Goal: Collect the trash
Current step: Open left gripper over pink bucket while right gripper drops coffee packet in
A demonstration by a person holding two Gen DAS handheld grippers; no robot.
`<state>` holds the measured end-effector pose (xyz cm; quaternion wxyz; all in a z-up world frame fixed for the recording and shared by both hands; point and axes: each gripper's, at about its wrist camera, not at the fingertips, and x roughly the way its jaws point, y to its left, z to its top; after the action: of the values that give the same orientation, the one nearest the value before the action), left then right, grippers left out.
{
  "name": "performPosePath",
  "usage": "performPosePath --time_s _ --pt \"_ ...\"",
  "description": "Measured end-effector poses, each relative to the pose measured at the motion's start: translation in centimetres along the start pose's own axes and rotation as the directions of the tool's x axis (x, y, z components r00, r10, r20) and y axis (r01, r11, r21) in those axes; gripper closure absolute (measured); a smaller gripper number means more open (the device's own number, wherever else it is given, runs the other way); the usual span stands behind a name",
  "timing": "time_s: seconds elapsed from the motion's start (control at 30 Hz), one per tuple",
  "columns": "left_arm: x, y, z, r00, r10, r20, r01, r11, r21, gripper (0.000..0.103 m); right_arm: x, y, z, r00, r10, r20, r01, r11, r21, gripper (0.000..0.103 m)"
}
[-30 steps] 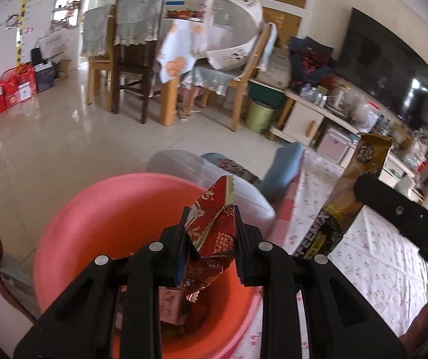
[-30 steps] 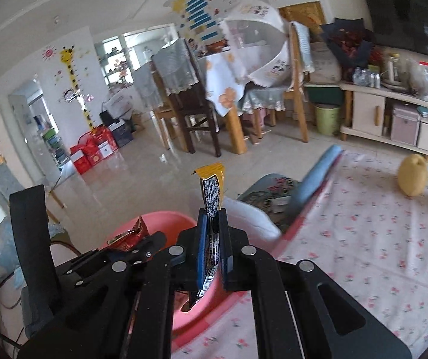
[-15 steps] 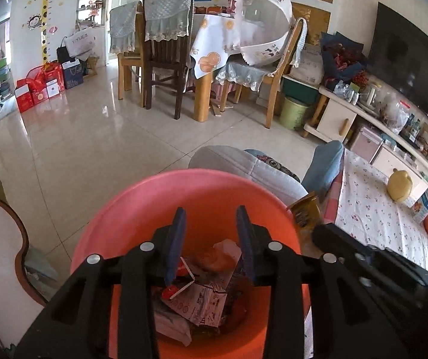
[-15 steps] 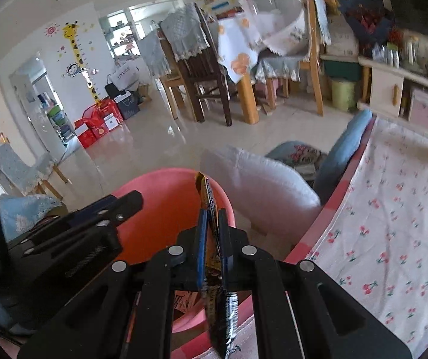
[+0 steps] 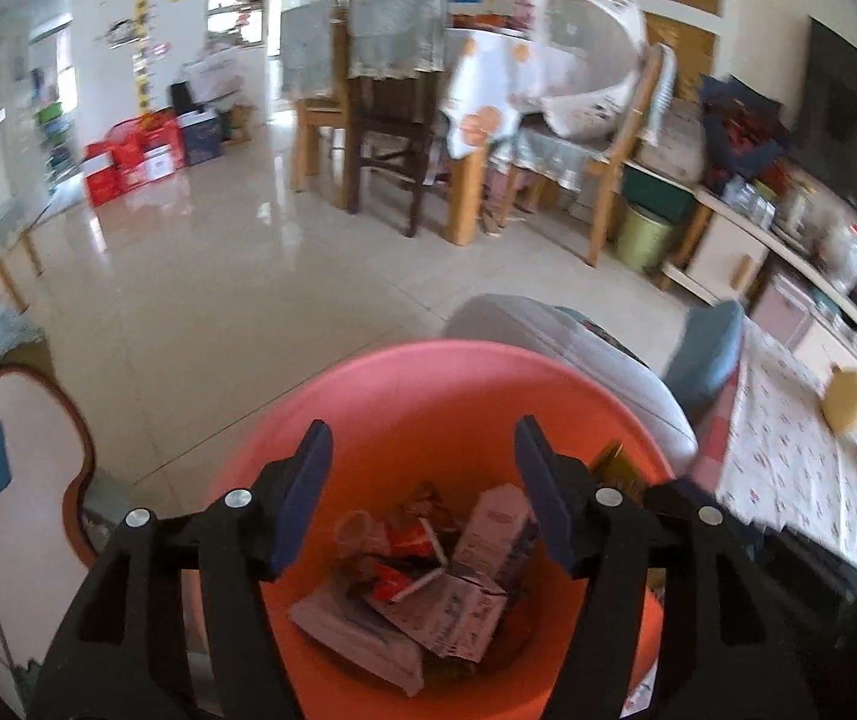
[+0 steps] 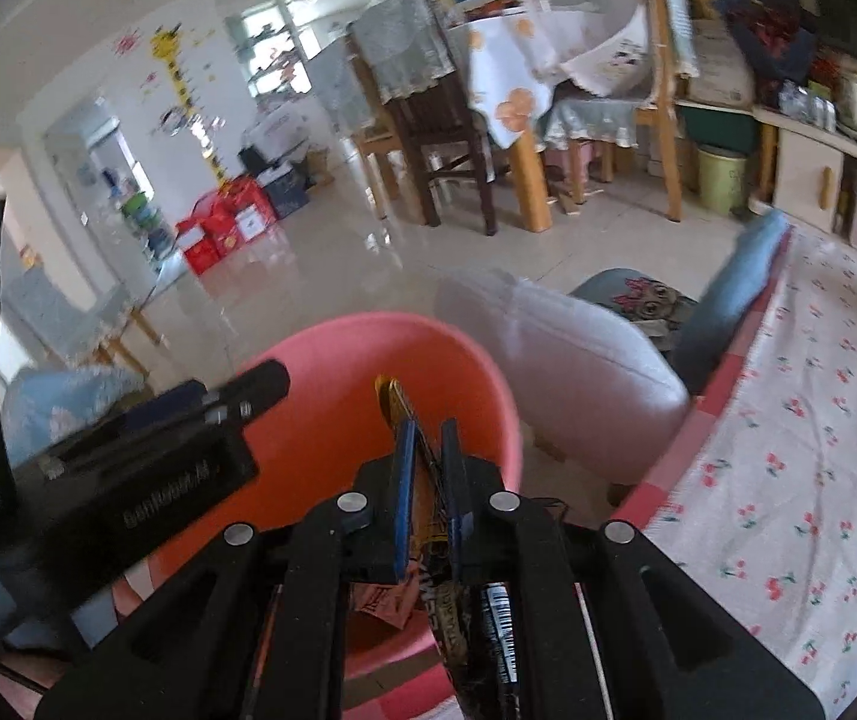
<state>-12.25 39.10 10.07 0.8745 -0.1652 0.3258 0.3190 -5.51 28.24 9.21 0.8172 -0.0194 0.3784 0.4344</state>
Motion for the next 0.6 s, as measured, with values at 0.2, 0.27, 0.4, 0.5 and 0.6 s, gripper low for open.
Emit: performPosePath --time_s 0.2,0.27,0.4,0.5,0.6 --pt "-0.2 1.2 0.5 0.999 0.044 0.024 -0.043 0.998 -0.035 0.026 1.8 1.0 -0.1 0.998 0.044 -0.042 -0.044 0.999 -0.003 0.092" --pt "-0.1 1.2 0.6 0.999 0.048 0.023 -0.047 0.998 -0.033 0.026 1.9 0.9 0.0 0.997 0.060 -0.045 -0.060 0.998 0.011 0.090" --pt "-0.5 1.6 1.0 0.998 0.050 0.041 -0.048 0.997 -0.057 0.021 1.2 0.8 0.1 0.993 0.119 -0.001 -0.119 0.993 0.027 0.055" --pt "-1.0 2.3 1.1 0.996 0.061 0.064 -0.056 0.995 -0.088 0.020 0.8 1.1 0.3 0.986 0.164 0.028 -0.165 0.986 0.022 0.054" --pt "-0.9 3.2 1.1 0.996 0.070 0.057 -0.063 0.991 -0.117 0.020 0.6 1.6 0.4 0.983 0.178 0.046 -0.178 0.984 -0.003 0.054"
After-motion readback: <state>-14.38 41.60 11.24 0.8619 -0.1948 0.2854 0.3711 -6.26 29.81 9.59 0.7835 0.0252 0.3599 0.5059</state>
